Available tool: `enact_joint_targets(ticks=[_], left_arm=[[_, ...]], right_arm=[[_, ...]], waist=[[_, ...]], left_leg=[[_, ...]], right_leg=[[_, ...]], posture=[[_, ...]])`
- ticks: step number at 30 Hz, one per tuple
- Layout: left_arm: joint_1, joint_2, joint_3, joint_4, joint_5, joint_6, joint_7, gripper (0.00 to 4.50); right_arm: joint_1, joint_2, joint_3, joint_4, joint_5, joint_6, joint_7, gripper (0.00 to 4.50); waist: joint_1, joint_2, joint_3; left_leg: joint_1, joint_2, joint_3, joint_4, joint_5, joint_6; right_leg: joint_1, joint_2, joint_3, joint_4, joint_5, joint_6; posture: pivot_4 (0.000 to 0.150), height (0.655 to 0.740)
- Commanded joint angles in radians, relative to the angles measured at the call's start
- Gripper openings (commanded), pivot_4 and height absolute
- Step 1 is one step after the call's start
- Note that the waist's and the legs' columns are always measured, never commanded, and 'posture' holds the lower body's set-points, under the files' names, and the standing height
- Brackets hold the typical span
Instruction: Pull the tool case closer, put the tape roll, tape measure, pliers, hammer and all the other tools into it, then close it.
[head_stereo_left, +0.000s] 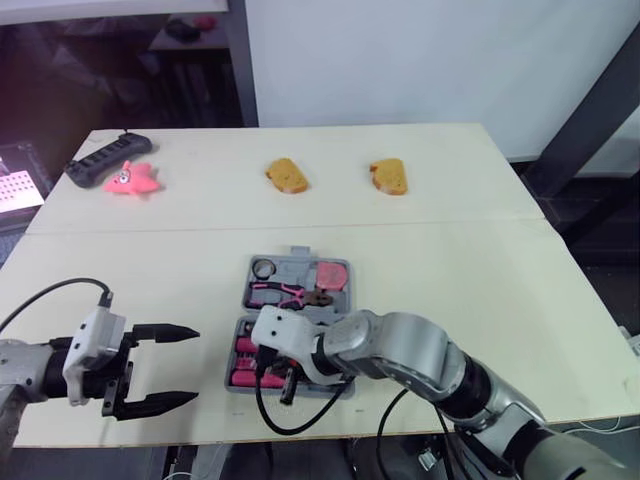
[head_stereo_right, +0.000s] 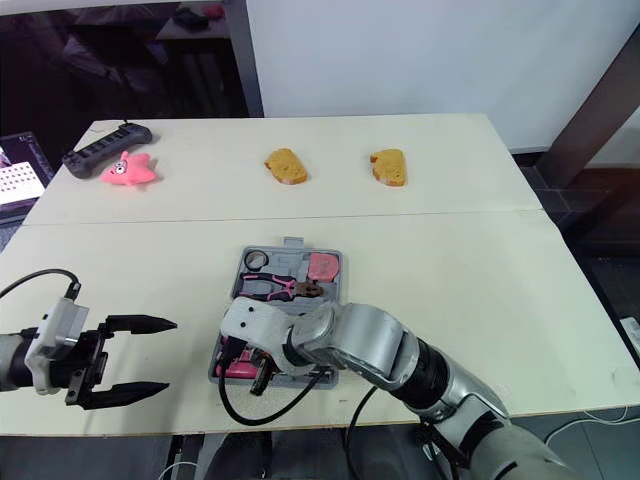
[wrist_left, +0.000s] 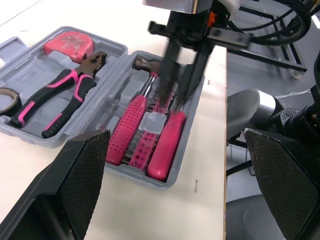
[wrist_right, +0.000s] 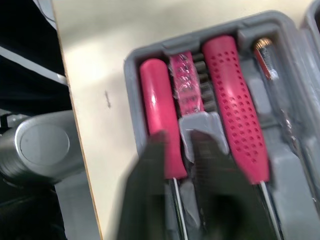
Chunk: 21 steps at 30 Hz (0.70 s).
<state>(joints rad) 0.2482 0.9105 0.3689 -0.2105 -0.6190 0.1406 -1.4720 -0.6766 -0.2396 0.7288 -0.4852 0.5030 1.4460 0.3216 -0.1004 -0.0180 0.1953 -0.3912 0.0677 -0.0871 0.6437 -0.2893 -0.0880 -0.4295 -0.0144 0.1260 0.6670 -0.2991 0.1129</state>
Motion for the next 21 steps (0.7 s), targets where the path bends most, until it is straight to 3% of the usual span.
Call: enact_joint_targets(ticks=[1,21], left_arm=[[-0.002,0.004,0.011,-0.002,0.002,-0.009,-0.003,4.50],[0.020,0.002,0.020,-0.021,-0.004,-0.005,0.002,4.50]], right_arm=[[0.019,-0.007,0.022,-0.022,-0.018,-0.033,0.004,0.04],[0.114,-0.038,0.075,0.077,-0.113,-0.038,-0.004,0.04]], waist=[[0.000,0.000,0.000],[0.000,0.000,0.000]], left_leg=[[0.000,0.000,0.000,0.000,0.000,0.000],[0.002,0.000,0.000,0.000,0.000,0.000]], right_leg=[[0.000,0.000,0.000,0.000,0.000,0.000],[0.002,0.000,0.000,0.000,0.000,0.000]], posture=[[0.150,0.7400],[0.150,0.7400]])
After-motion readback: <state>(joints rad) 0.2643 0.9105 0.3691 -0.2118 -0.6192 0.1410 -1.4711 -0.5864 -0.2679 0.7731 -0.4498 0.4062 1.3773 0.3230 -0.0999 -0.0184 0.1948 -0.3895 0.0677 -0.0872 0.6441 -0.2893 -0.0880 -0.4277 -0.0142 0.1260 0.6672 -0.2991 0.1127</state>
